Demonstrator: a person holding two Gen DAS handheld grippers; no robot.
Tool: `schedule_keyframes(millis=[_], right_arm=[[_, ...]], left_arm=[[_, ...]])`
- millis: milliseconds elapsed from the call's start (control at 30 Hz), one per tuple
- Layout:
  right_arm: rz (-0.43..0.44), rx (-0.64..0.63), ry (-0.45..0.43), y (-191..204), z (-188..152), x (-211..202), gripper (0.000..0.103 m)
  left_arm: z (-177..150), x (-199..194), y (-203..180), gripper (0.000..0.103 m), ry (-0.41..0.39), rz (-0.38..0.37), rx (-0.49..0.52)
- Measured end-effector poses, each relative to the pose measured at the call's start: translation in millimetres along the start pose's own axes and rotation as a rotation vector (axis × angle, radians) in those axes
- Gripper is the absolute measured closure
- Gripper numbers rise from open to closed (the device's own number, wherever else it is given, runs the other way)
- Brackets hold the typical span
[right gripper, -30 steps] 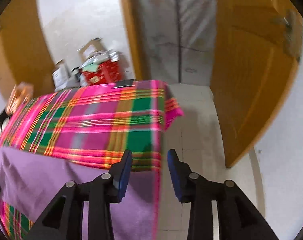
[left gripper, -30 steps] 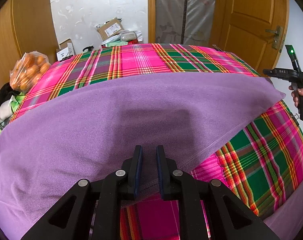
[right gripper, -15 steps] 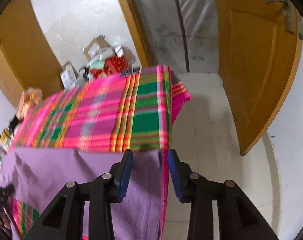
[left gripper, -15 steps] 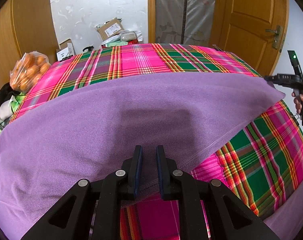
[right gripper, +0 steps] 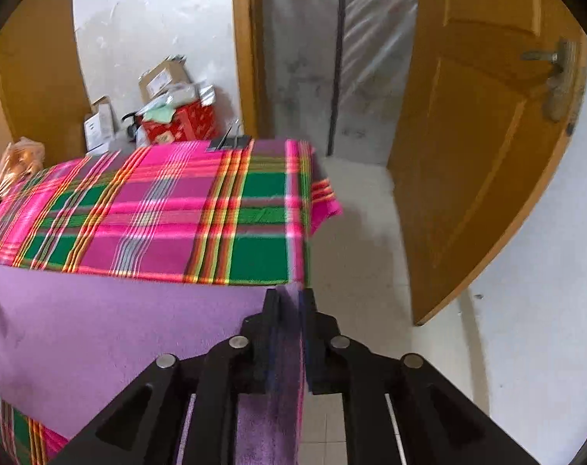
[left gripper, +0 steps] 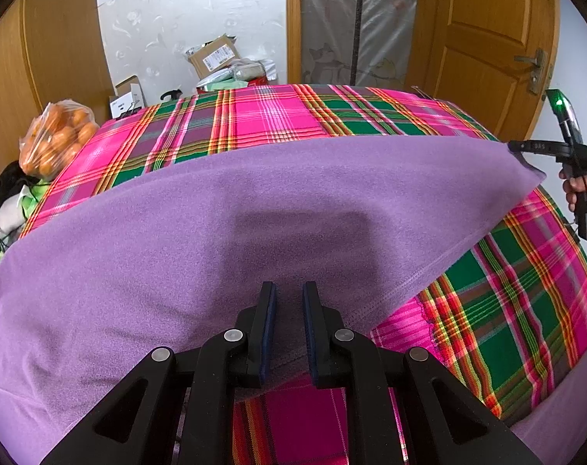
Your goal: Fold clothes
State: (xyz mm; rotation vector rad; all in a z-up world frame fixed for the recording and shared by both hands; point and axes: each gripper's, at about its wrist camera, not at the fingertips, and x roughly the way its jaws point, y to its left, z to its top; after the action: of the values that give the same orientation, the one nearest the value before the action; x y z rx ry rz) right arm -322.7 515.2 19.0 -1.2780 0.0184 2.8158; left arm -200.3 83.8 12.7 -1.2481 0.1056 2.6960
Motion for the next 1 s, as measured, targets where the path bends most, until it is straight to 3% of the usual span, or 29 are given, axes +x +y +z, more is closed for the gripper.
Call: schedule_keyframes(millis=[100, 200, 333, 400, 433, 600, 800, 867, 1000], right_arm=[[-0.018, 0.003, -0.043, 2.8, -0.7, -20.1, 0.09], [0.072, -0.077, -0.056, 32.0, -6.0, -43.5, 0.09], [0.213, -0.22, -0.009, 90.1, -26.7, -56.9, 0.09], [0.259, -0.261, 0.061, 112.3, -44.1, -53.2, 0.09], [0.255, -0.279, 0.089, 118.3, -50.7, -50.1, 0.09], [0.155, -0.249, 0.066, 110.2, -55.2, -66.3, 0.086], [0.267, -0.306, -0.017, 163.5, -48.5, -92.2, 0.081], [0.281, -0.329, -0.003, 185.4, -48.4, -83.6, 0.081], [0.285, -0.324, 0.054, 206.0, -49.6, -48.6, 0.081]], left_arm=[[-0.1, -0.1, 0.0, 0.089, 0.0, -0.001, -0.001], [-0.1, -0.2, -0.4, 0.089, 0.0, 0.002, 0.0], [0.3, 0.1, -1.6, 0.089, 0.0, 0.0, -0.002], [0.1, -0.3, -0.4, 0.089, 0.0, -0.005, -0.006], [0.0, -0.4, -0.1, 0.089, 0.0, -0.007, -0.008], [0.0, -0.7, 0.7, 0.089, 0.0, -0.011, -0.01], [0.9, -13.3, 8.0, 0.089, 0.022, -0.03, -0.049], [0.5, -31.0, 18.7, 0.089, 0.0, -0.042, -0.09], [-8.5, -64.7, 44.1, 0.089, -0.064, 0.018, -0.115]])
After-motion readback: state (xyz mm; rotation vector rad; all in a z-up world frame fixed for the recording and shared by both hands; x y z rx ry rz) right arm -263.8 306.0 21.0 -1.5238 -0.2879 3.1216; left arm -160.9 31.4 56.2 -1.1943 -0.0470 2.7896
